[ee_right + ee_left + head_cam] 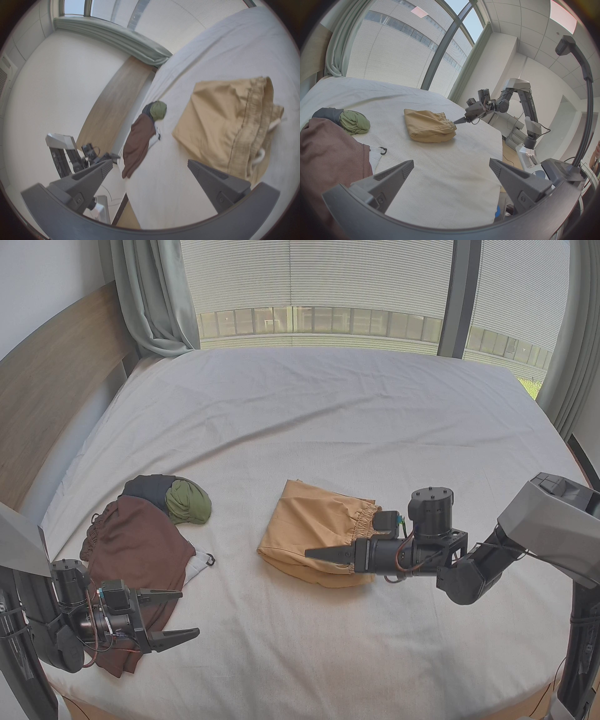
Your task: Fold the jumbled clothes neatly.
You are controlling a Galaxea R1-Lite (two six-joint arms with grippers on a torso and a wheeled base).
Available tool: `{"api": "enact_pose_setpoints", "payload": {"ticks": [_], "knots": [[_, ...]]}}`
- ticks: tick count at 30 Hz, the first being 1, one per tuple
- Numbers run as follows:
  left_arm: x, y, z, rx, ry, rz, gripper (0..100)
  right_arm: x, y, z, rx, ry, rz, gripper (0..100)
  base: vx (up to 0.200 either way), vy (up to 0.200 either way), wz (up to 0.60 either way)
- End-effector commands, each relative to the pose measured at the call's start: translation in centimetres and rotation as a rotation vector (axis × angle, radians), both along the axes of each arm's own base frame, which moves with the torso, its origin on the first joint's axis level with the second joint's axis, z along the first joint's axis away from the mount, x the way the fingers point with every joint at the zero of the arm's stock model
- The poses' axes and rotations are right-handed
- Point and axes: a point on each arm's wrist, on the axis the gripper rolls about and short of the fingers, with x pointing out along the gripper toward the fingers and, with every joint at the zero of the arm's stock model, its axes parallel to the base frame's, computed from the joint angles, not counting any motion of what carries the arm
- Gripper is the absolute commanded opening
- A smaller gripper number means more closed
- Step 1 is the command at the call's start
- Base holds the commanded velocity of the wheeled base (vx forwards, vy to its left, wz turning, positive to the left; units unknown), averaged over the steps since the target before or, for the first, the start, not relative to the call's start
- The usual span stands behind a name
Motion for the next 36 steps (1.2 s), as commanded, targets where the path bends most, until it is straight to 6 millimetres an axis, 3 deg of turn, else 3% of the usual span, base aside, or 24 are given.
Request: {"api": "enact_pose_setpoints", "payload": {"ticks": [1, 13, 18, 24, 29, 36], "knots": [[0.1, 0.1, 0.0, 0.001, -0.002, 0.003, 100, 2.1, -0.9, -1.2, 0.005, 0.008, -0.047, 100, 0.000, 0.000, 0.00], [0.0, 0.0, -0.1, 0.000, 0.001, 0.000, 100, 3.4, -2.6, -8.1, -0.082, 0.127, -0.132, 100, 0.000, 0.000, 0.00], [0.1, 0.1, -0.1, 0.000, 0.001, 0.002, 100, 3.5, -2.7, -9.5, -0.094, 0.092, -0.153, 100, 0.000, 0.000, 0.00], [0.1, 0.1, -0.2, 0.000, 0.004, 0.002, 100, 3.4, -2.7, -9.6, -0.095, 0.097, -0.152, 100, 0.000, 0.000, 0.00], [0.0, 0.0, -0.1, 0.000, 0.004, 0.002, 100, 2.8, -2.5, -8.5, -0.082, 0.075, -0.144, 100, 0.000, 0.000, 0.00], [0.2, -0.7, 0.3, -0.003, -0.014, -0.031, 100, -1.2, -3.7, -0.5, -0.033, -0.050, -0.135, 100, 0.000, 0.000, 0.00]]}}
